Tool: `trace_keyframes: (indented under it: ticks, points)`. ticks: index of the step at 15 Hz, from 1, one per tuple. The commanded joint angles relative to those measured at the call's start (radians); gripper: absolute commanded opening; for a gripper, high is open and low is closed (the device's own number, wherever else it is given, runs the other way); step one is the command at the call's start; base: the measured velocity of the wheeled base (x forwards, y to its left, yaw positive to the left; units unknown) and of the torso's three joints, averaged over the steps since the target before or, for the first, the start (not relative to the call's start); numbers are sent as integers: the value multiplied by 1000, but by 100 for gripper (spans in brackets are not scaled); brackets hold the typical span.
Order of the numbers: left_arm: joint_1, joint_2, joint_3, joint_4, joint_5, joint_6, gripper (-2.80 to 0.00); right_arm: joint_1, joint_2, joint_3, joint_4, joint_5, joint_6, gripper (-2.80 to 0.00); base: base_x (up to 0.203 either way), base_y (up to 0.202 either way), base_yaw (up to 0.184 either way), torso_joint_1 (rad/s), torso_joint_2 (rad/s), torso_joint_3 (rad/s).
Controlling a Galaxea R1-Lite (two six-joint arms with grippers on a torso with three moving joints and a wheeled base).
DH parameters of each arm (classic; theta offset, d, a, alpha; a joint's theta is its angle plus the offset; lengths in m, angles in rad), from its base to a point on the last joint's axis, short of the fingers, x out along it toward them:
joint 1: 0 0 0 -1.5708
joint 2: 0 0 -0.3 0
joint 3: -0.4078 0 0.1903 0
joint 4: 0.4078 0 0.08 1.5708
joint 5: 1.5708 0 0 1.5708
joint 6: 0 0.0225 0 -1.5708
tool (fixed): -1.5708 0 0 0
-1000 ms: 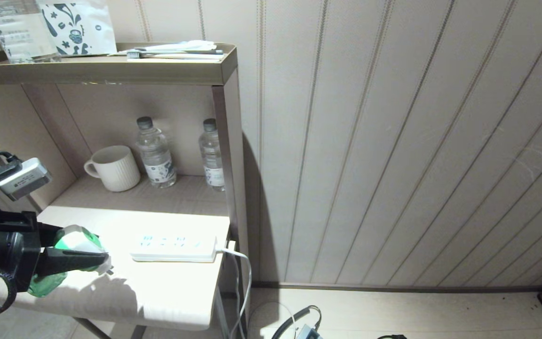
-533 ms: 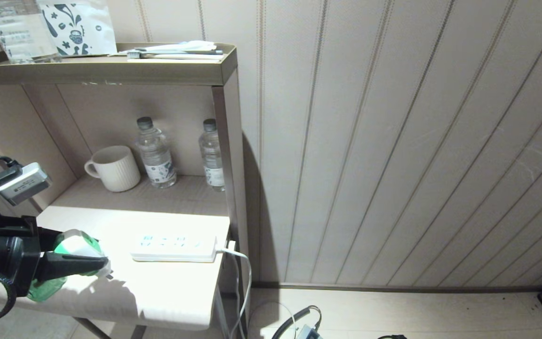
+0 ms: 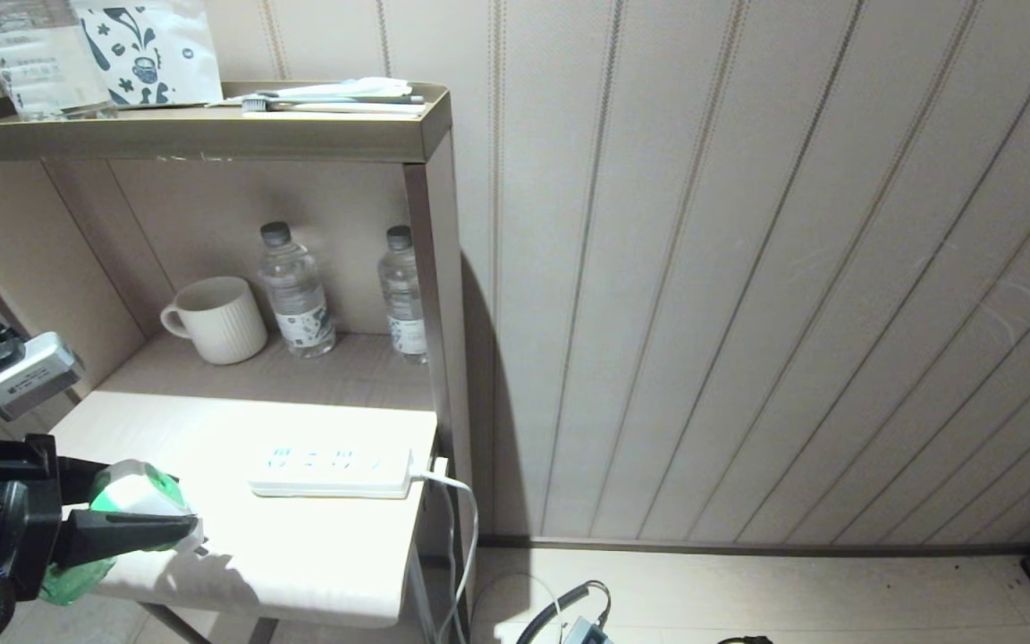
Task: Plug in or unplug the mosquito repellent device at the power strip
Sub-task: Place the mosquito repellent liquid on the table
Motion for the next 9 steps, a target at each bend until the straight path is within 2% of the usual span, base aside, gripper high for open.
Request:
trace_keyframes:
  ticks: [1,9]
  points:
    - [10,-43,30,-4,-4,3,-280,0,-3,0,-1,0,2,-280,0,0,0,0,0,0]
    - [21,-55,33,-6,-10,0,-280,2,-6,0,-1,0,2,-280,0,0,0,0,0,0]
